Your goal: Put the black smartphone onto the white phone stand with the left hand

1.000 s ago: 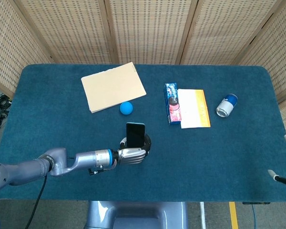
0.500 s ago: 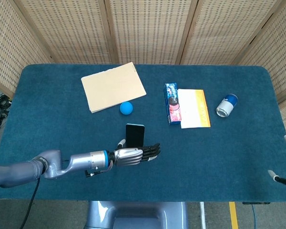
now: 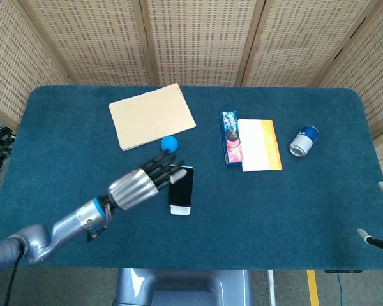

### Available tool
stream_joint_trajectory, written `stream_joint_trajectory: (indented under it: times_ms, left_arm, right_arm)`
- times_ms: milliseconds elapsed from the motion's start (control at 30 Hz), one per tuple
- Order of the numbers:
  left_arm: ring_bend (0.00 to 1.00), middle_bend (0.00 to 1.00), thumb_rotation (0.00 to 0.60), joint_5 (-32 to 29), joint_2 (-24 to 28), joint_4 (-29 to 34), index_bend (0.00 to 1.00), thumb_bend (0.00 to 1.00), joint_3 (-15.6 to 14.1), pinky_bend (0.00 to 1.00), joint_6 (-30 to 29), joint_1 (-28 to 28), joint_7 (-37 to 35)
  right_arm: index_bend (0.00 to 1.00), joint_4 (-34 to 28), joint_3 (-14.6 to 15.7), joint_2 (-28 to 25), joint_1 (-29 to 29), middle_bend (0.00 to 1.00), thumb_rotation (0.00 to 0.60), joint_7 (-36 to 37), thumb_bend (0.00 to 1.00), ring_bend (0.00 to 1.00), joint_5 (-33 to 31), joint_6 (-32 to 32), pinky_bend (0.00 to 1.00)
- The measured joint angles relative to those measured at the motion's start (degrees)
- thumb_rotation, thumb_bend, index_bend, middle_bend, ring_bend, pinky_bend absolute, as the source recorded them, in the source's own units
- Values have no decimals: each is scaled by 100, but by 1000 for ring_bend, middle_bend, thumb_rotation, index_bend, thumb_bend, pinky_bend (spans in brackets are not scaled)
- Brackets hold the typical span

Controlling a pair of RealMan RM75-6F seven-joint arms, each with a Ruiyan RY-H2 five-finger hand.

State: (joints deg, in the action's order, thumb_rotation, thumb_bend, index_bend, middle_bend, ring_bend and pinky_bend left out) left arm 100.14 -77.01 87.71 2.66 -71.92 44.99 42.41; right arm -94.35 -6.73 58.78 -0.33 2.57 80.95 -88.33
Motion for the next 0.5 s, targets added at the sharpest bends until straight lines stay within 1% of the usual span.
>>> stream_joint_trajectory:
  times_ms: [100,200,333,433,500]
  left_arm:
    - [0,0,600,-631,-11,305,0,0,-21,0,-677,-747,-626]
    - [0,0,600,-1213,32,644,0,0,-106,0,-1175,-1456,-1138]
    - [0,0,600,-1613,210,975,0,0,-263,0,-1657,-2181,-1750]
    - [0,0,600,-1788,377,1104,0,0,-374,0,-1898,-2552,-2132]
    - [0,0,600,-1849,450,1110,0,0,-444,0,-1945,-2707,-2316]
  right_arm:
    - [0,7,0,9,5,0,600,-4,0,0,-5,9,0]
    - [0,12,-2,17,6,0,600,-13,0,0,-4,3,0]
    - [0,8,-1,21,8,0,600,-26,0,0,6,-3,0]
    - [0,4,-3,19,7,0,600,-30,0,0,5,-8,0]
    - [0,-4,-11,11,0,0,600,-22,0,0,1,-26,0]
